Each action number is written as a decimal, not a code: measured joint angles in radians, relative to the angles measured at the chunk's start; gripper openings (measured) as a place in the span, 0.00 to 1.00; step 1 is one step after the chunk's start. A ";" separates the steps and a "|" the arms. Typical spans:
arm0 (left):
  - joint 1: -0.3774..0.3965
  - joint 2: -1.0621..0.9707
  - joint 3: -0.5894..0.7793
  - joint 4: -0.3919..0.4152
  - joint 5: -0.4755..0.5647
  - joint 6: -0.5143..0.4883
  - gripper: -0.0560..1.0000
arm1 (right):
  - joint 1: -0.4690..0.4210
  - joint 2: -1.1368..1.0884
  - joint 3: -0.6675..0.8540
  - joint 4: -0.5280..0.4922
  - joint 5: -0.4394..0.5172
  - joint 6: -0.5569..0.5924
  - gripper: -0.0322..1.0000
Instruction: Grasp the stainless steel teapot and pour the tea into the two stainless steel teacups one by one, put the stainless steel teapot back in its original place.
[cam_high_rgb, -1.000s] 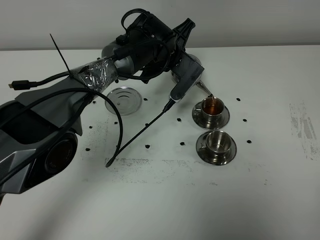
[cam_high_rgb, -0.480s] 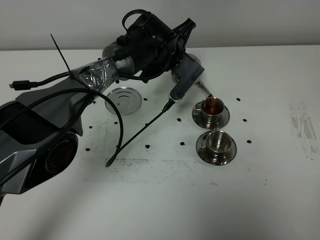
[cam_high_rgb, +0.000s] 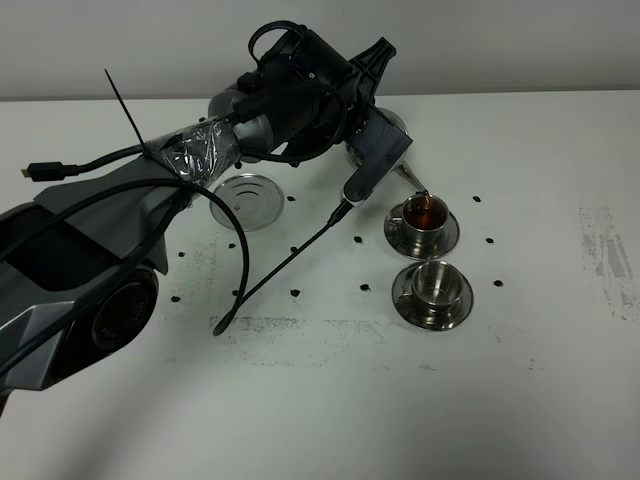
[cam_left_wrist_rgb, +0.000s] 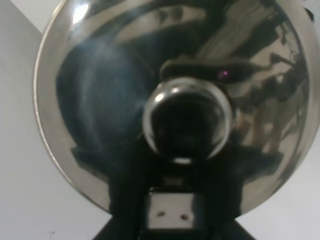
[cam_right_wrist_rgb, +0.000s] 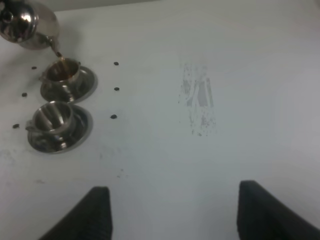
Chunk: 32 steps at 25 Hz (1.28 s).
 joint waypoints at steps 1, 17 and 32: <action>0.000 0.000 0.000 0.000 0.000 0.000 0.23 | 0.000 0.000 0.000 0.000 0.000 0.000 0.54; -0.001 0.000 0.000 0.000 0.003 0.000 0.23 | 0.000 0.000 0.000 0.000 0.000 0.000 0.54; -0.001 0.000 0.000 0.000 0.003 0.000 0.23 | 0.000 0.000 0.000 0.000 0.000 0.000 0.54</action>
